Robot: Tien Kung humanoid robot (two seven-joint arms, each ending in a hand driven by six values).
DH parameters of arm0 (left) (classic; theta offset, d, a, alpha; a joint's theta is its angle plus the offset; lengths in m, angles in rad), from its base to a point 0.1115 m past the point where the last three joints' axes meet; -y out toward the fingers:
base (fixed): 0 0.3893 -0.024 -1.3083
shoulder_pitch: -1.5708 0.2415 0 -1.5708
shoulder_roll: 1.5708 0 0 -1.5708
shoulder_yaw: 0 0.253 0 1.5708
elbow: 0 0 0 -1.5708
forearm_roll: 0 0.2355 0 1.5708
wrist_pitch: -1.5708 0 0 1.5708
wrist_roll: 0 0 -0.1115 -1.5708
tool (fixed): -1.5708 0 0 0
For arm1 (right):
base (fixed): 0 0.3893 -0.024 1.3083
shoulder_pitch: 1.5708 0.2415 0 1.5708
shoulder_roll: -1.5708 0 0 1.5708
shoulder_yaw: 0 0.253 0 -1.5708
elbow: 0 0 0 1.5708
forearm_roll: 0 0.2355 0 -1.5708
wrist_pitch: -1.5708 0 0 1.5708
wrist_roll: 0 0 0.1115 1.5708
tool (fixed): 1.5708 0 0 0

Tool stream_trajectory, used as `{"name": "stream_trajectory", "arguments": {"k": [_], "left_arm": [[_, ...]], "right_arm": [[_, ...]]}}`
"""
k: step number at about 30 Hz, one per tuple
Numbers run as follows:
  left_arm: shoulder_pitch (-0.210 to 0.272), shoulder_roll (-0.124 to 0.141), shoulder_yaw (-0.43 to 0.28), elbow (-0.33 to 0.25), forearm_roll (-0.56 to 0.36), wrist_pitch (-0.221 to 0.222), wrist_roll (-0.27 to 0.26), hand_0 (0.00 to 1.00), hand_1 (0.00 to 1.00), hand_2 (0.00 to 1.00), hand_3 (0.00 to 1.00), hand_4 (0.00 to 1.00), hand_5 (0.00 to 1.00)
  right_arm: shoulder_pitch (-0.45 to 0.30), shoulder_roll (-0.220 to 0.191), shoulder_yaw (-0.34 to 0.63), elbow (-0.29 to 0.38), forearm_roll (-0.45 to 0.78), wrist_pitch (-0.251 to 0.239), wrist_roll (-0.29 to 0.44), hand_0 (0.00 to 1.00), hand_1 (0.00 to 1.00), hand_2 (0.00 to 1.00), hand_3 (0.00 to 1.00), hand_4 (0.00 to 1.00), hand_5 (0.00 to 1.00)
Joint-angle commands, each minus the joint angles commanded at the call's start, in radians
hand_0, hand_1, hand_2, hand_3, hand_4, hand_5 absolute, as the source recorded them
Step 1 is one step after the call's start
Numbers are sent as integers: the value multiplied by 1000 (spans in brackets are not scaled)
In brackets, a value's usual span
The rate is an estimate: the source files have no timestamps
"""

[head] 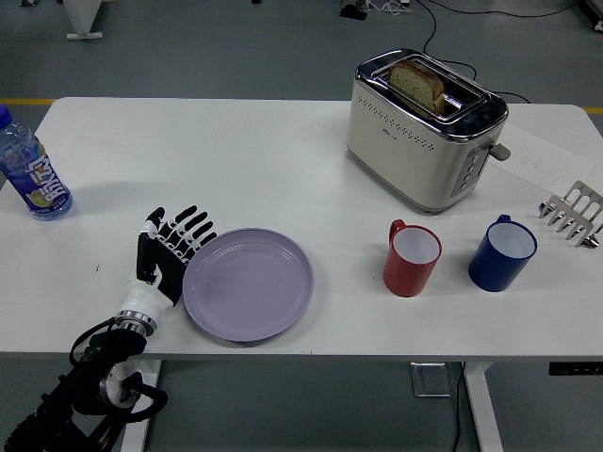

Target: Push plate across desktop

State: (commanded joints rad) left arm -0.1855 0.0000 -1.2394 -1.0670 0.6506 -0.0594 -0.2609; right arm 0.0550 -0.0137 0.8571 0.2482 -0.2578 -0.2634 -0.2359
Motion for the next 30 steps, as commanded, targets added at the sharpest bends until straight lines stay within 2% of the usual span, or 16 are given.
{"name": "stream_trajectory", "arguments": {"k": [30], "left_arm": [[-28,0,62,7,-13,-2,-4,735,745,702,665,542,998]], "right_arm": [[-1,4,4,5,-18,-2,-13,600,540,628,621,363,567]]}}
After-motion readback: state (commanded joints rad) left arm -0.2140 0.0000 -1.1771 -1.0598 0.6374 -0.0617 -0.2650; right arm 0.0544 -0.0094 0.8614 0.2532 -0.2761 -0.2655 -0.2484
